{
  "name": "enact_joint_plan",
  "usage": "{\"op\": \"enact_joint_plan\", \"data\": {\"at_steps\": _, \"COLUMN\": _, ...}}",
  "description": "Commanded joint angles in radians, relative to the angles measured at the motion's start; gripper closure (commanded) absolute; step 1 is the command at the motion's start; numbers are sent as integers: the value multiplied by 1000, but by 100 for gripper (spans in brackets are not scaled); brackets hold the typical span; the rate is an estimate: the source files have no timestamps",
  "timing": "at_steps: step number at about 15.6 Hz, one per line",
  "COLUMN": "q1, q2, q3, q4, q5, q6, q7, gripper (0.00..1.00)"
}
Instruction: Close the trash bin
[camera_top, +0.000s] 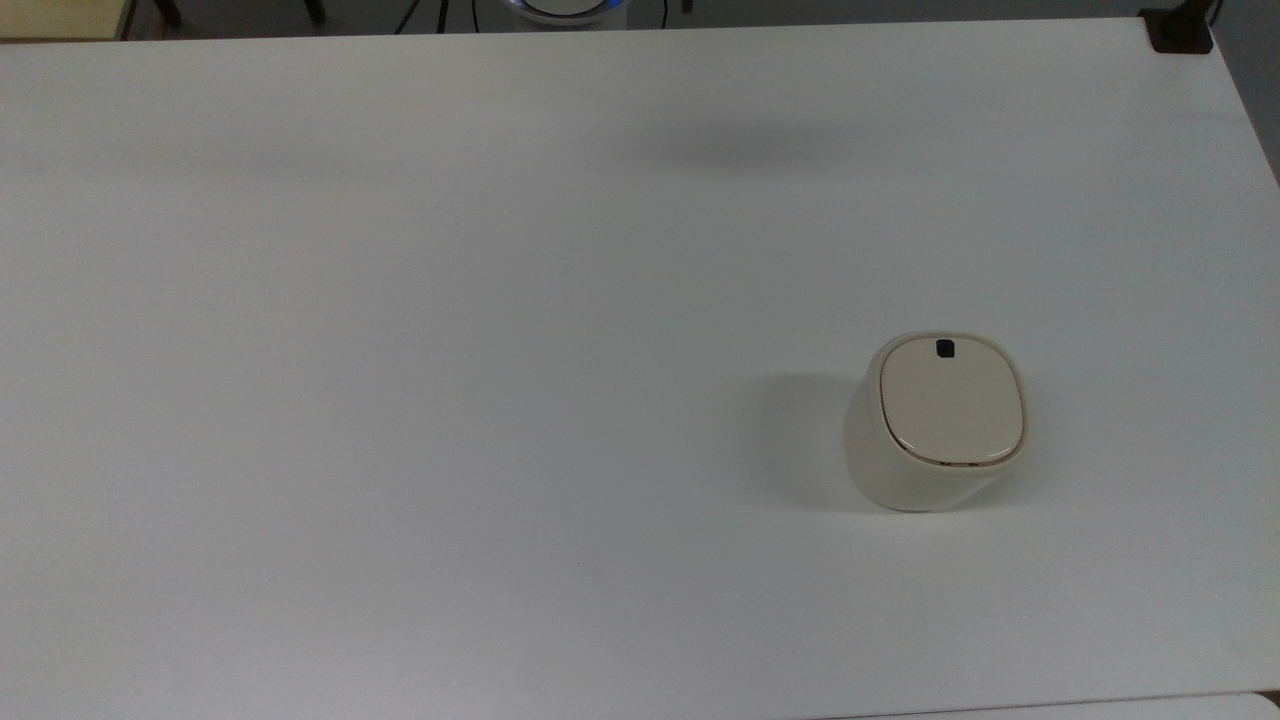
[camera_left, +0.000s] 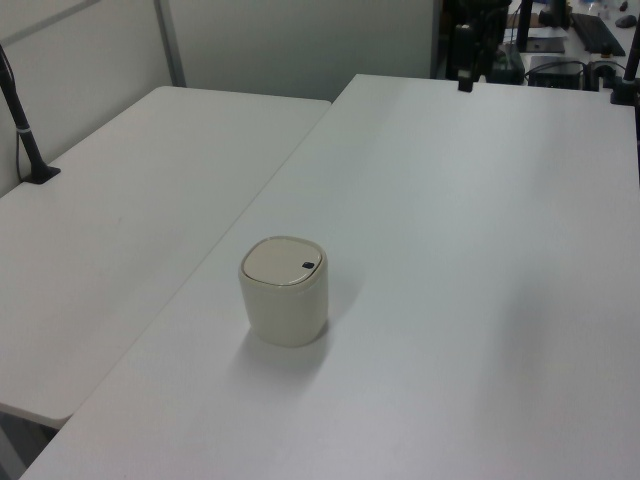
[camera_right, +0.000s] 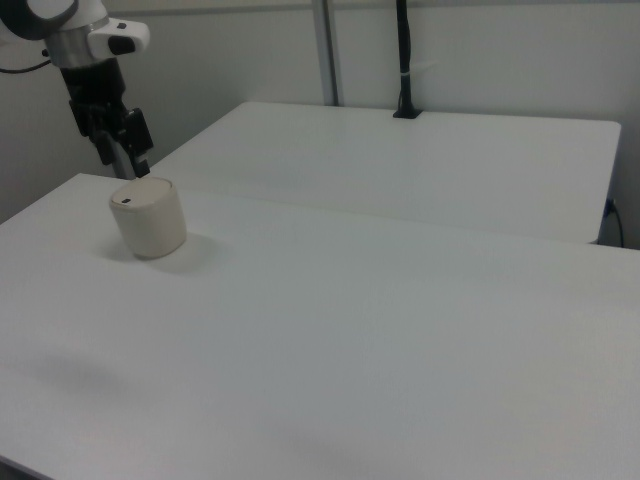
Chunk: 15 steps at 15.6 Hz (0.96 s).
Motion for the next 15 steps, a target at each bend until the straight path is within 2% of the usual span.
{"op": "enact_joint_plan", "data": {"at_steps": 1, "q1": -80, "q2": -98, "q3": 13, "q4": -96, "q5": 48, "q6": -54, "q7": -167, "gripper": 0}}
{"op": "enact_joint_plan", "data": {"at_steps": 4, "q1": -114, "q2": -85, "q3": 11, "q4": -88, "q5": 47, "q6": 13, "q7": -278, "gripper": 0}}
{"op": "enact_joint_plan", "data": {"at_steps": 6, "q1": -127, "q2": -57, "q3": 11, "q4": -85, "q5": 41, "q6": 85, "q7": -268, "gripper": 0}}
{"op": "enact_joint_plan", "data": {"at_steps": 11, "q1": -147, "q2": 29, "q3": 10, "q4": -5, "q5": 24, "q6": 107, "q7": -268, "gripper": 0}}
{"op": "enact_joint_plan", "data": {"at_steps": 15, "q1": -146, "q2": 31, "q3": 11, "q4": 2, "q5": 10, "q6": 99, "q7": -271, "gripper": 0}}
